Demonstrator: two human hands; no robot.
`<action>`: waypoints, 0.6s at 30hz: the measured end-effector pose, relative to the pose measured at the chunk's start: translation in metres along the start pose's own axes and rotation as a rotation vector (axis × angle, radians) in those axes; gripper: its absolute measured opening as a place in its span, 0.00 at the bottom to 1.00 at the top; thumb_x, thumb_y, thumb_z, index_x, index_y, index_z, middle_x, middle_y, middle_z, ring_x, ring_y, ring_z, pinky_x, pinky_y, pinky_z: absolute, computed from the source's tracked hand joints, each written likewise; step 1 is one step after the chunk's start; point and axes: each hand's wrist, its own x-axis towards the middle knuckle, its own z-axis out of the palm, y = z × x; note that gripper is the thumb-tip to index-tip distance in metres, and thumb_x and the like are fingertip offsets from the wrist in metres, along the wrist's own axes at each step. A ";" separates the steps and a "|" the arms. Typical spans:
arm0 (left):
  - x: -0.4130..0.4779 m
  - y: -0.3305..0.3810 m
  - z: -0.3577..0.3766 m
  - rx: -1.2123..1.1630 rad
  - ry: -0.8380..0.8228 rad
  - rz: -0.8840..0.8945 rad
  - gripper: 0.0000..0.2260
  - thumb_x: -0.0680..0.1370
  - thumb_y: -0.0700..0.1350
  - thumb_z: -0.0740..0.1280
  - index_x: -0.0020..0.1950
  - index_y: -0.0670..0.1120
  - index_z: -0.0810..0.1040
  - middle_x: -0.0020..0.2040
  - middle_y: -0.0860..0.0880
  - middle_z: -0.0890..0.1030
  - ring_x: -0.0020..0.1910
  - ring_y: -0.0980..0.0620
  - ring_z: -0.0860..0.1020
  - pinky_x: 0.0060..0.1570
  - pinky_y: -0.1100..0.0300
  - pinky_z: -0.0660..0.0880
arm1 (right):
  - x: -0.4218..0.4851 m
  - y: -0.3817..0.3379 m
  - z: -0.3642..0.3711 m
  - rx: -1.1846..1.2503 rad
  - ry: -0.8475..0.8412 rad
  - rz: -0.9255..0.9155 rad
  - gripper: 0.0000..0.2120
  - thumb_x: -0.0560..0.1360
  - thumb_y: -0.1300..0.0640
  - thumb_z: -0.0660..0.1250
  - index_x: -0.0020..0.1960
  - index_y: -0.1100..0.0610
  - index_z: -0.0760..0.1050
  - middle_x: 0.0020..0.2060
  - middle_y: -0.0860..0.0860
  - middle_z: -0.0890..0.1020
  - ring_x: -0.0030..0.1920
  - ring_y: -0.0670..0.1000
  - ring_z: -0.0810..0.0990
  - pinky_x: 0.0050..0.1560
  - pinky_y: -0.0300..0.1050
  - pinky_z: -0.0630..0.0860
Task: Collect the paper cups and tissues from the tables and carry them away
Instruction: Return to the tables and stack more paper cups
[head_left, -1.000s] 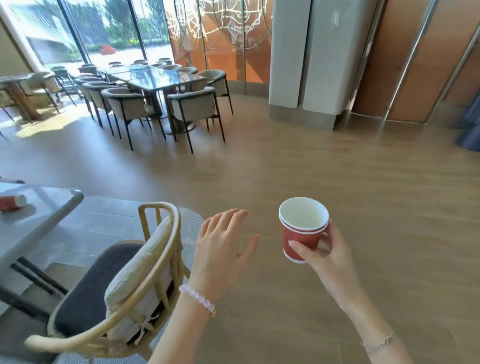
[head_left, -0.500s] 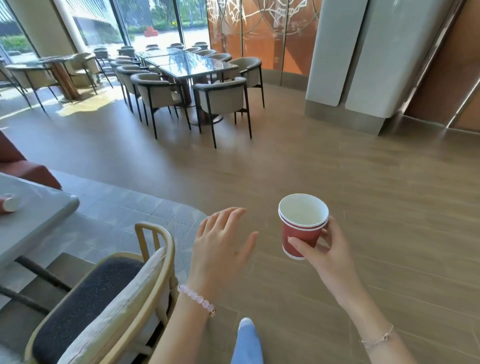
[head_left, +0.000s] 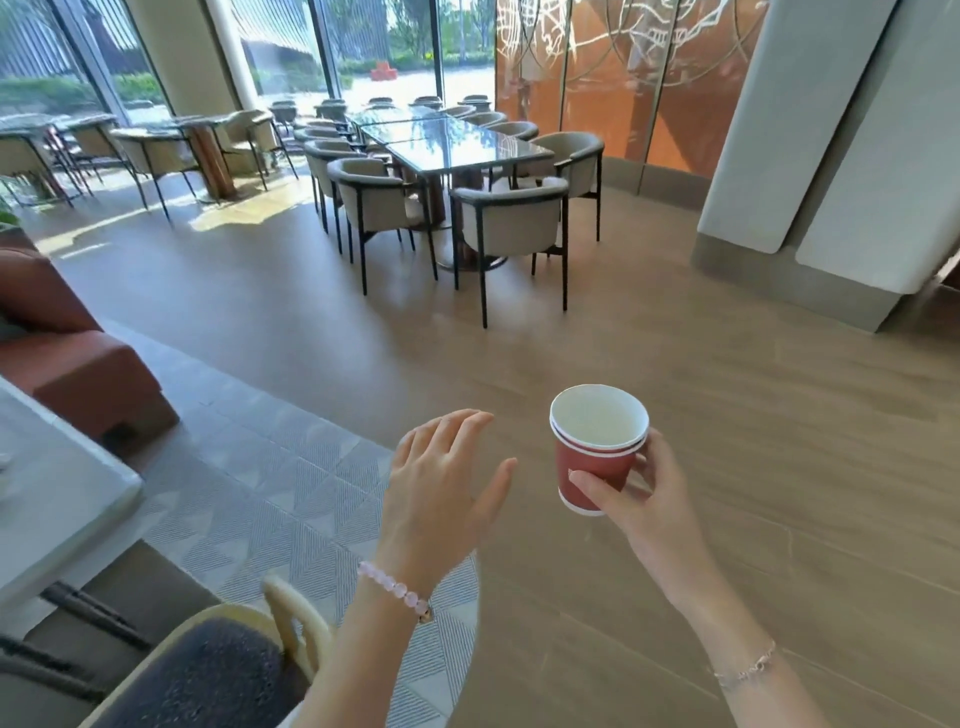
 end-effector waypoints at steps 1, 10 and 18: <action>0.012 -0.007 0.003 0.007 0.002 -0.014 0.19 0.75 0.55 0.65 0.62 0.47 0.76 0.60 0.51 0.78 0.60 0.48 0.75 0.62 0.52 0.68 | 0.016 0.003 0.006 0.006 -0.015 0.004 0.25 0.62 0.54 0.78 0.54 0.38 0.73 0.48 0.38 0.82 0.49 0.38 0.80 0.45 0.30 0.75; 0.101 -0.075 0.029 0.103 0.031 -0.190 0.19 0.75 0.53 0.68 0.63 0.47 0.75 0.61 0.50 0.77 0.61 0.48 0.74 0.62 0.51 0.68 | 0.159 0.033 0.072 0.008 -0.188 0.019 0.25 0.65 0.63 0.77 0.55 0.46 0.73 0.49 0.45 0.82 0.45 0.36 0.80 0.44 0.29 0.74; 0.185 -0.140 0.056 0.222 0.124 -0.394 0.19 0.75 0.52 0.68 0.63 0.45 0.75 0.61 0.50 0.78 0.60 0.48 0.75 0.62 0.48 0.69 | 0.300 0.058 0.136 0.022 -0.417 0.032 0.25 0.65 0.61 0.77 0.57 0.47 0.73 0.49 0.45 0.82 0.48 0.43 0.82 0.44 0.33 0.75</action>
